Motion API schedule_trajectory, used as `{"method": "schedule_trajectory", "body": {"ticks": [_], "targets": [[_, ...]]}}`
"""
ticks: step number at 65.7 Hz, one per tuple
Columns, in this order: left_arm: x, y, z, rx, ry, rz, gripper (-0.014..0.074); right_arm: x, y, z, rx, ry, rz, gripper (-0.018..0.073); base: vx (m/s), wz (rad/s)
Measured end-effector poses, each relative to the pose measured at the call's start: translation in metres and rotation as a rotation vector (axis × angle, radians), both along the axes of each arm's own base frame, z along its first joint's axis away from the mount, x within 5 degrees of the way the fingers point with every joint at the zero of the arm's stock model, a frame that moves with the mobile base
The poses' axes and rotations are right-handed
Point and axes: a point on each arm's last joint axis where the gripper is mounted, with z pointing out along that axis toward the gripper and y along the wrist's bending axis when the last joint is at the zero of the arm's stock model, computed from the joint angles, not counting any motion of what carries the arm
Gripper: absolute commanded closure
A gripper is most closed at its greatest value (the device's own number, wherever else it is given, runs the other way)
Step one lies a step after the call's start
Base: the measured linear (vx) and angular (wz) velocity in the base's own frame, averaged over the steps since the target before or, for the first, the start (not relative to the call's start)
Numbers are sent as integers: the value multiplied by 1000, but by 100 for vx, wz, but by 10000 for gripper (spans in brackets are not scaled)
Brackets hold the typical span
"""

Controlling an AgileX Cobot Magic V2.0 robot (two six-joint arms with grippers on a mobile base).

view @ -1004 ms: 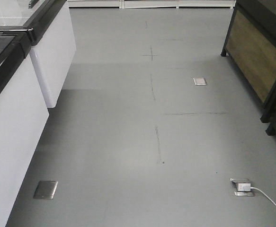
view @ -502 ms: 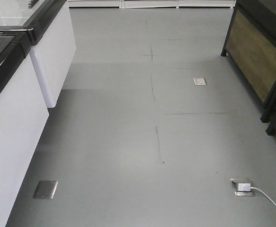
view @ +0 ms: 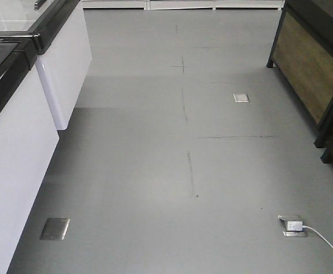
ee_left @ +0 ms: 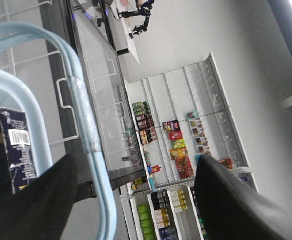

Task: Left arm holds basket, right arm returns cookies
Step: 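Grasp the light-blue basket handle with the left gripper and lift it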

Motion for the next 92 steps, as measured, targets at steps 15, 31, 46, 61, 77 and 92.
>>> {"method": "schedule_trajectory", "body": {"ticks": [15, 31, 46, 61, 77, 92], "targets": [[13, 9, -15, -54, -18, -7, 126, 0, 0, 0, 0, 0, 0, 562, 0, 0], [29, 17, -25, -47, -100, -41, 126, 0, 0, 0, 0, 0, 0, 562, 0, 0], [39, 24, -37, -61, -125, -56, 126, 0, 0, 0, 0, 0, 0, 562, 0, 0], [48, 29, -46, -54, -174, -73, 126, 0, 0, 0, 0, 0, 0, 562, 0, 0], [55, 33, -55, -48, -195, -86, 148, 0, 0, 0, 0, 0, 0, 562, 0, 0], [57, 35, -58, -53, -204, -85, 231, 0, 0, 0, 0, 0, 0, 562, 0, 0]]}}
